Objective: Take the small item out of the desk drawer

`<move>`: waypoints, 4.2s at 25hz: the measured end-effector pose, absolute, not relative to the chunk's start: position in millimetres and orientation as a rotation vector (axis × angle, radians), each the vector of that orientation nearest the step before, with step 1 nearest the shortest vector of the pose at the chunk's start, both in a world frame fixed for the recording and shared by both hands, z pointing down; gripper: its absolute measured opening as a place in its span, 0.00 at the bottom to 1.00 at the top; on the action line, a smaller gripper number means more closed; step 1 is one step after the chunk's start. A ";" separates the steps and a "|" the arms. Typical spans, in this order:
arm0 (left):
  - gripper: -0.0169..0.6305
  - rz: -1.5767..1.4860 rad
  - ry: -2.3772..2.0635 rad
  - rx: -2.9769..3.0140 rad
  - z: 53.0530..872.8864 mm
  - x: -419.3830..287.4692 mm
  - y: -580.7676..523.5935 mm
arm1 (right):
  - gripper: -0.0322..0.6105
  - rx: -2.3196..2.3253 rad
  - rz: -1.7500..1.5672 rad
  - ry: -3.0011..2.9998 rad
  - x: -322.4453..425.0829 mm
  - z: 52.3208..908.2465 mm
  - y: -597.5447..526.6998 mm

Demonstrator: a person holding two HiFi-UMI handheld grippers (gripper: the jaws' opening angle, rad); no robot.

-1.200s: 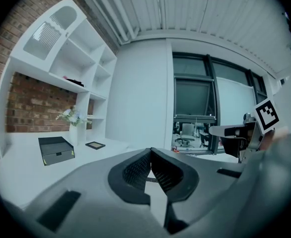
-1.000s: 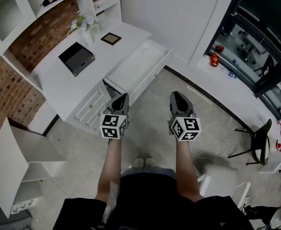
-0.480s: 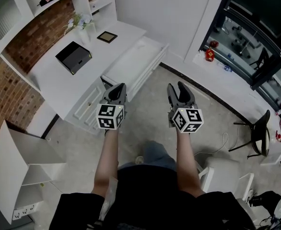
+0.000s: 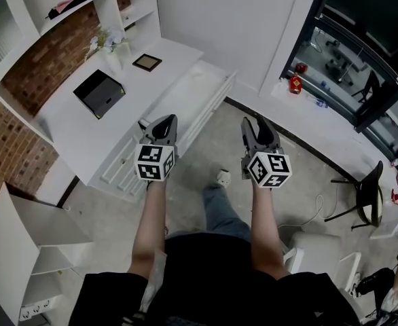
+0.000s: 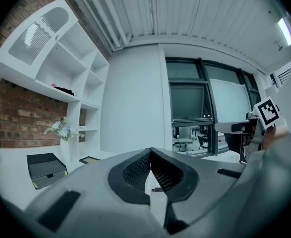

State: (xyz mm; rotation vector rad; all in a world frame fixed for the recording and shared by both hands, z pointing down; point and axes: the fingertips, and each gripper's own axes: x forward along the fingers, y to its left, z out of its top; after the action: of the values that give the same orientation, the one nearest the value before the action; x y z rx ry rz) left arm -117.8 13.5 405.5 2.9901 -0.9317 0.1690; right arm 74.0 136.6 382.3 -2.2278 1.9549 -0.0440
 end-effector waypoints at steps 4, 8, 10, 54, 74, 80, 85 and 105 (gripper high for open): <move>0.04 0.181 -0.951 2.983 415.8 -94.0 -22.1 | 0.32 -2.231 -0.049 1.955 101.5 392.6 100.1; 0.04 0.195 -1.007 2.939 433.4 -68.3 -71.2 | 0.32 -2.222 -0.073 2.002 134.8 406.9 43.5; 0.04 0.204 -1.048 2.909 442.0 -51.8 -100.0 | 0.32 -2.211 -0.091 2.032 156.1 412.3 8.7; 0.04 0.379 -1.368 2.544 542.4 57.7 -373.4 | 0.34 -2.009 -0.897 2.712 211.6 619.7 -407.4; 0.04 0.421 -1.318 2.394 615.8 51.6 -379.2 | 0.49 -2.283 -1.480 2.706 198.9 789.5 -442.7; 0.04 0.421 -1.324 2.393 614.1 47.9 -374.6 | 0.44 -2.270 -1.501 2.662 200.2 786.5 -440.0; 0.04 0.407 -1.326 2.410 606.5 48.0 -371.1 | 0.44 -2.273 -1.420 2.639 202.7 766.2 -440.8; 0.04 0.181 -1.576 2.616 435.7 16.2 -382.9 | 0.44 -1.845 -0.319 2.441 235.0 430.8 -403.1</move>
State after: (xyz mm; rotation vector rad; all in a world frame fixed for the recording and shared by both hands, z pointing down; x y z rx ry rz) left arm 16.2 -382.9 435.7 2.6161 -1.5761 0.1805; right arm 235.0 -403.1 430.8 -1.8447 2.4411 -0.3189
